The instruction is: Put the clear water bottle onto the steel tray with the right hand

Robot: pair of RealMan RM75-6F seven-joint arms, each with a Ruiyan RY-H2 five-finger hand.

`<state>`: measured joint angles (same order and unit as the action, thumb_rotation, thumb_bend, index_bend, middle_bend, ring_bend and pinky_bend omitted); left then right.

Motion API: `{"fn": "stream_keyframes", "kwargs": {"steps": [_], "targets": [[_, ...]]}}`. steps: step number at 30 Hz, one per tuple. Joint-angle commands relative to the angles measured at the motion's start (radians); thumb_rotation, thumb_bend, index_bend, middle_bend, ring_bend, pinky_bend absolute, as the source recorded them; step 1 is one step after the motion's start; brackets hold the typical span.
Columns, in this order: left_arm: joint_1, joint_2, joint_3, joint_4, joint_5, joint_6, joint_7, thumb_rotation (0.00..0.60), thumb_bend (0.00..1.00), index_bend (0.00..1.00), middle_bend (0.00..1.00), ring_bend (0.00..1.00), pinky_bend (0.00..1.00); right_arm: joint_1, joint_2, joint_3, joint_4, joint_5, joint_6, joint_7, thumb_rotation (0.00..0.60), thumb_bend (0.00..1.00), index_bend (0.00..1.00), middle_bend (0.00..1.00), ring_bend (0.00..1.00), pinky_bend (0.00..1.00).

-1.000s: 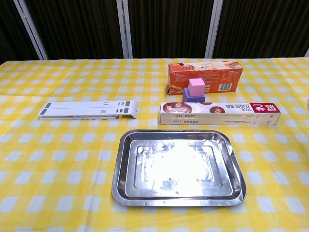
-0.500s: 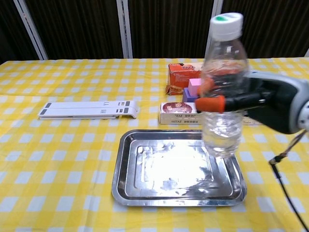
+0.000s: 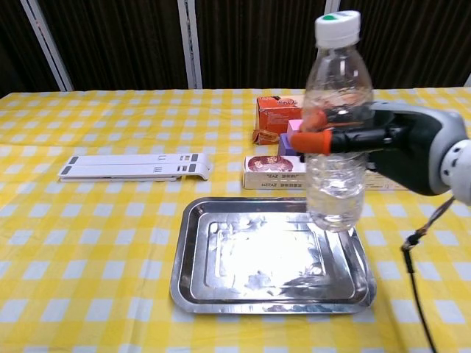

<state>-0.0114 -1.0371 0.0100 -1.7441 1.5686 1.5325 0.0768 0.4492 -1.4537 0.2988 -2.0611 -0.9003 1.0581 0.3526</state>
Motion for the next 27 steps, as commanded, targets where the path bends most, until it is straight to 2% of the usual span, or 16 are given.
{"fn": "stream_keyframes", "kwargs": {"steps": [1,7,13,20,27], "targets": [[0.001,-0.006,0.003,-0.006,0.005,0.001,0.015,0.600,0.20,0.12,0.00,0.00,0.00,-0.078,0.130,0.013,0.023,-0.047,-0.036,0.122,0.600,0.90,0.91,0.70,0.37,0.00],[0.001,-0.011,0.000,-0.010,-0.005,-0.001,0.030,0.600,0.20,0.12,0.00,0.00,0.00,-0.179,0.289,0.017,0.115,-0.170,-0.095,0.353,0.600,0.90,0.91,0.70,0.37,0.00],[-0.002,-0.017,0.004,-0.016,0.002,-0.005,0.048,0.600,0.20,0.12,0.00,0.00,0.00,-0.204,0.337,0.017,0.153,-0.269,-0.120,0.478,0.600,0.90,0.91,0.70,0.37,0.00],[-0.001,-0.014,0.002,-0.015,-0.004,-0.003,0.040,0.600,0.20,0.12,0.00,0.00,0.00,-0.165,0.283,-0.001,0.103,-0.302,-0.127,0.424,0.600,0.90,0.91,0.70,0.37,0.00],[-0.003,-0.004,0.001,-0.008,-0.004,-0.004,0.009,0.600,0.20,0.12,0.00,0.00,0.00,-0.093,0.121,-0.034,0.037,-0.228,-0.103,0.238,0.600,0.90,0.91,0.70,0.37,0.00]]}}
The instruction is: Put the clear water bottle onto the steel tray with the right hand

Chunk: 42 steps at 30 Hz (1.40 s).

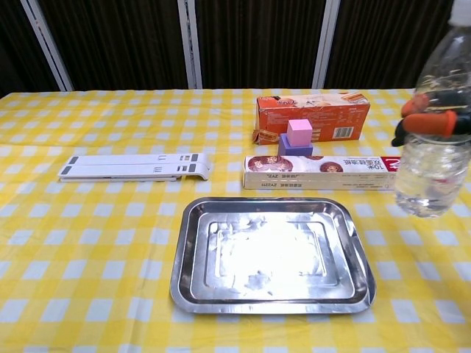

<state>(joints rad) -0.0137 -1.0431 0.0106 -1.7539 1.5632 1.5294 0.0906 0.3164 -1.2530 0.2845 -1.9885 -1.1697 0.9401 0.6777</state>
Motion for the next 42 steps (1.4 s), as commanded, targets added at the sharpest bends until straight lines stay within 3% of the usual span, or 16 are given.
{"fn": "stream_keyframes", "kwargs": {"steps": [1,6,15,23,36,42], "targets": [[-0.001,0.004,0.001,0.003,0.003,0.000,-0.009,0.600,0.20,0.12,0.00,0.00,0.00,0.054,-0.115,-0.026,-0.044,0.056,0.021,-0.123,0.600,0.90,0.91,0.70,0.37,0.00],[-0.002,0.011,0.001,0.009,0.003,-0.002,-0.033,0.600,0.20,0.12,0.00,0.00,0.00,0.128,-0.350,-0.052,-0.045,0.150,0.069,-0.289,0.600,0.90,0.91,0.70,0.37,0.00],[-0.005,0.014,0.001,0.014,0.005,-0.003,-0.045,0.600,0.20,0.12,0.00,0.00,0.00,0.135,-0.527,-0.054,0.028,0.193,0.176,-0.378,0.600,0.90,0.91,0.70,0.37,0.00],[-0.006,0.013,0.002,0.014,0.004,-0.006,-0.041,0.600,0.20,0.12,0.00,0.00,0.00,0.106,-0.568,-0.054,0.117,0.116,0.201,-0.312,0.600,0.90,0.91,0.70,0.37,0.00],[-0.009,0.002,0.005,0.006,0.001,-0.015,0.000,0.600,0.20,0.12,0.00,0.00,0.00,0.054,-0.499,-0.100,0.187,-0.015,0.154,-0.144,0.600,0.90,0.91,0.70,0.37,0.00],[-0.011,-0.005,0.006,0.002,-0.002,-0.020,0.026,0.600,0.20,0.12,0.00,0.00,0.00,0.035,-0.509,-0.126,0.286,-0.091,0.145,-0.032,0.600,0.90,0.91,0.70,0.37,0.00]]}}
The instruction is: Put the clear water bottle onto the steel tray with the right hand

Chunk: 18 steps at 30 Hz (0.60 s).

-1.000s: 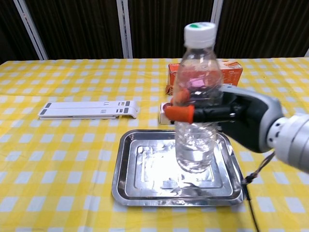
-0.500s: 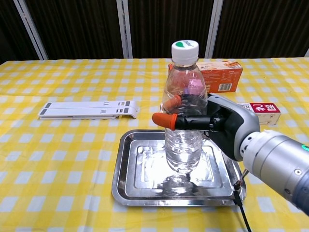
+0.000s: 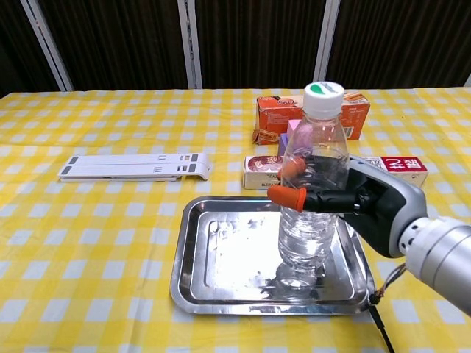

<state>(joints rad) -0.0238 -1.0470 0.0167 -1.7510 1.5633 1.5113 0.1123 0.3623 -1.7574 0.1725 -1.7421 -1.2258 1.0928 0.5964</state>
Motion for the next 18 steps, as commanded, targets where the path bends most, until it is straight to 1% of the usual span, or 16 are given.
{"fn": "stream_keyframes", "kwargs": {"steps": [1,6,13,15,16,17,18], "targets": [[-0.001,-0.002,0.000,-0.002,-0.003,-0.003,0.006,0.600,0.20,0.12,0.00,0.00,0.00,-0.013,-0.009,-0.016,0.052,-0.044,-0.007,0.064,0.600,0.90,0.91,0.70,0.37,0.00],[-0.002,-0.004,0.000,-0.004,-0.006,-0.004,0.013,0.600,0.20,0.12,0.00,0.00,0.00,-0.016,-0.027,-0.024,0.100,-0.087,-0.003,0.116,0.600,0.90,0.91,0.70,0.37,0.00],[-0.002,-0.003,0.000,-0.004,-0.006,-0.004,0.012,0.600,0.20,0.12,0.00,0.00,0.00,-0.016,-0.030,-0.035,0.111,-0.109,0.001,0.093,0.600,0.90,0.91,0.70,0.37,0.00],[-0.001,-0.002,0.001,-0.004,-0.005,-0.003,0.011,0.600,0.20,0.12,0.00,0.00,0.00,-0.015,-0.029,-0.037,0.112,-0.107,-0.002,0.081,0.600,0.84,0.90,0.70,0.37,0.00],[-0.001,-0.002,0.001,-0.004,-0.004,-0.003,0.011,0.600,0.20,0.12,0.00,0.00,0.00,-0.015,-0.028,-0.038,0.112,-0.105,-0.004,0.075,0.600,0.81,0.90,0.70,0.37,0.00],[-0.001,-0.002,0.002,-0.004,-0.002,-0.002,0.009,0.600,0.20,0.12,0.00,0.00,0.00,-0.014,-0.027,-0.040,0.112,-0.102,-0.008,0.066,0.600,0.75,0.89,0.70,0.36,0.00],[-0.001,-0.001,0.002,-0.004,-0.001,-0.001,0.008,0.600,0.20,0.12,0.00,0.00,0.00,-0.012,-0.024,-0.042,0.112,-0.101,-0.013,0.058,0.600,0.72,0.88,0.70,0.36,0.00]]}}
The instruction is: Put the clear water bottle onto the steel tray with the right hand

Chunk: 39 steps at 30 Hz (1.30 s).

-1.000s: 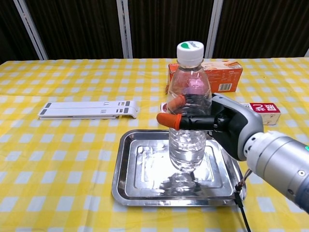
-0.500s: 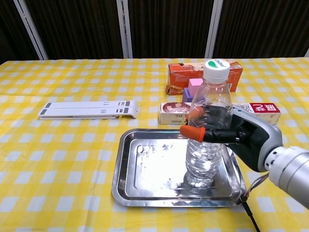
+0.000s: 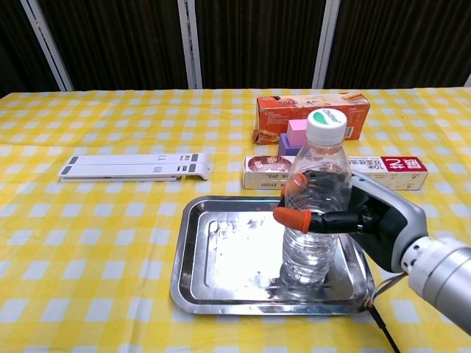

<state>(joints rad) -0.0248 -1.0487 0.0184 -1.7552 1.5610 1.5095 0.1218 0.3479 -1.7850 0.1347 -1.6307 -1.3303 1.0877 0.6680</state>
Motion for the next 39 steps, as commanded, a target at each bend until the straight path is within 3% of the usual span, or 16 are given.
{"fn": "stream_keyframes", "kwargs": {"steps": [1,3,9,12,18,26,39], "targets": [[0.001,0.001,0.001,0.001,0.002,0.003,-0.003,0.600,0.20,0.12,0.00,0.00,0.00,0.004,0.006,-0.007,0.000,0.007,-0.015,-0.022,0.600,0.65,0.84,0.69,0.34,0.00],[0.001,0.002,0.001,0.002,0.003,0.004,-0.004,0.600,0.20,0.12,0.00,0.00,0.00,0.010,0.013,-0.012,-0.002,0.016,-0.036,-0.040,0.600,0.52,0.75,0.65,0.31,0.00],[0.000,0.001,0.002,0.002,0.004,0.002,-0.002,0.600,0.20,0.12,0.00,0.00,0.00,0.022,0.031,-0.012,-0.019,0.028,-0.073,-0.041,0.600,0.32,0.42,0.43,0.20,0.00],[0.000,0.000,0.002,0.002,0.006,0.001,-0.001,0.600,0.20,0.12,0.00,0.00,0.00,0.027,0.040,-0.012,-0.026,0.026,-0.087,-0.035,0.600,0.22,0.29,0.37,0.16,0.00],[-0.001,0.000,0.003,0.003,0.007,0.001,-0.002,0.600,0.20,0.13,0.00,0.00,0.00,0.036,0.057,-0.012,-0.037,0.026,-0.110,-0.030,0.600,0.16,0.14,0.24,0.08,0.00],[-0.001,0.000,0.005,0.003,0.009,0.001,-0.001,0.600,0.20,0.13,0.00,0.00,0.00,0.038,0.087,-0.009,-0.053,0.024,-0.126,-0.005,0.600,0.15,0.08,0.17,0.04,0.00],[-0.001,-0.007,0.006,0.000,0.009,-0.002,0.022,0.600,0.20,0.13,0.00,0.00,0.00,0.002,0.276,-0.059,-0.043,-0.112,-0.099,0.206,0.600,0.14,0.08,0.15,0.03,0.00]]}}
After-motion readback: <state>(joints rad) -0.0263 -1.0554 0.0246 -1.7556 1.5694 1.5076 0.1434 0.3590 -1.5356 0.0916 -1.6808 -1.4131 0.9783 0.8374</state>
